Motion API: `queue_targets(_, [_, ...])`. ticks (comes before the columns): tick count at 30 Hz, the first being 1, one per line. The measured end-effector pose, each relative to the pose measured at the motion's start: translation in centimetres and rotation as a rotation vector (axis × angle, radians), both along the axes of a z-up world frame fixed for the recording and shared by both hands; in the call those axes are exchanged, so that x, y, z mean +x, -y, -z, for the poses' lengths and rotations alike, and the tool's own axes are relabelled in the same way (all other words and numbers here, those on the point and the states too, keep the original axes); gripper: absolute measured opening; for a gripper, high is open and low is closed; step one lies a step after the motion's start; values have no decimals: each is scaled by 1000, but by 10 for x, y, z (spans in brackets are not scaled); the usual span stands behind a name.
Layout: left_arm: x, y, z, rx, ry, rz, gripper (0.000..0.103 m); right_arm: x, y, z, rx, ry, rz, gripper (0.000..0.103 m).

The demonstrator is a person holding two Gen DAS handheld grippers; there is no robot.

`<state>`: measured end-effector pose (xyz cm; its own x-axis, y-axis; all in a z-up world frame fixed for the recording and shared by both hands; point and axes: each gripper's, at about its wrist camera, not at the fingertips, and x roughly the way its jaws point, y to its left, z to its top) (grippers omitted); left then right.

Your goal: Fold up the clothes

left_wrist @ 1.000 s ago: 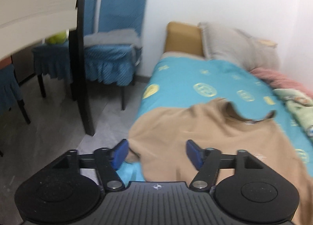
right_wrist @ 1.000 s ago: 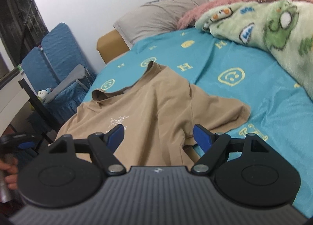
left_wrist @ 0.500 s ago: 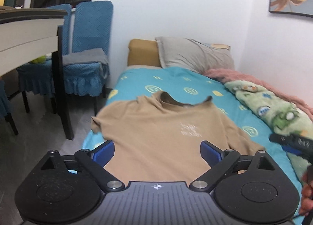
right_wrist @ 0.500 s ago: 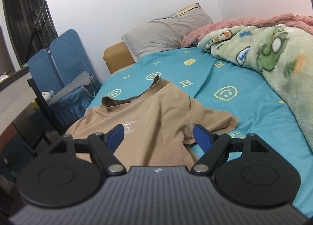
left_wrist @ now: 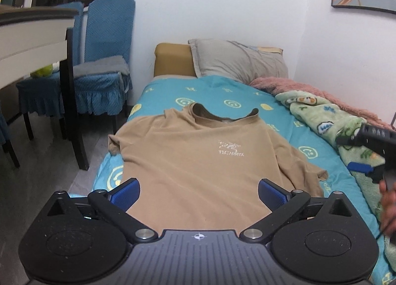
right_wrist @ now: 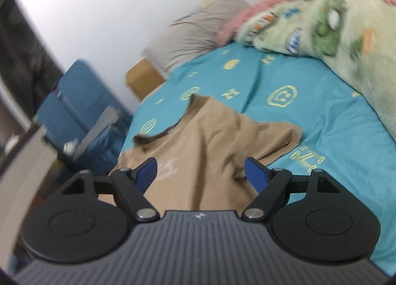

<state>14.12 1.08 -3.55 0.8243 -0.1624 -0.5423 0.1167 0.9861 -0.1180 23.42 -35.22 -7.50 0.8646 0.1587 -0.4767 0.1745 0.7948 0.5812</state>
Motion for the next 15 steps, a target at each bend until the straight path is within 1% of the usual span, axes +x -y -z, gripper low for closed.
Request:
queue_targets(4, [9,-5,10,-18,-31,0,103,45,47,15,99,-102,71,80])
queue_targets(5, [12,-5,14,-20,-43,0,103,55,57,20,99,-119,91,80])
queue_targets(6, [16,-6,17,-22,-54,0,103,64,65,27,98,-133,108,77])
queue_targets(8, [24,-6,23,-39,-73,1,103,80,76,44,118,-157,119,76])
queue_targets(12, [44,-4,36,-57,-97,8,103,107,82,72,91,-212,112,76])
queue_targets(15, [57,-1,47,-61,-117,13,103,123,81,91,33,-259,106,76])
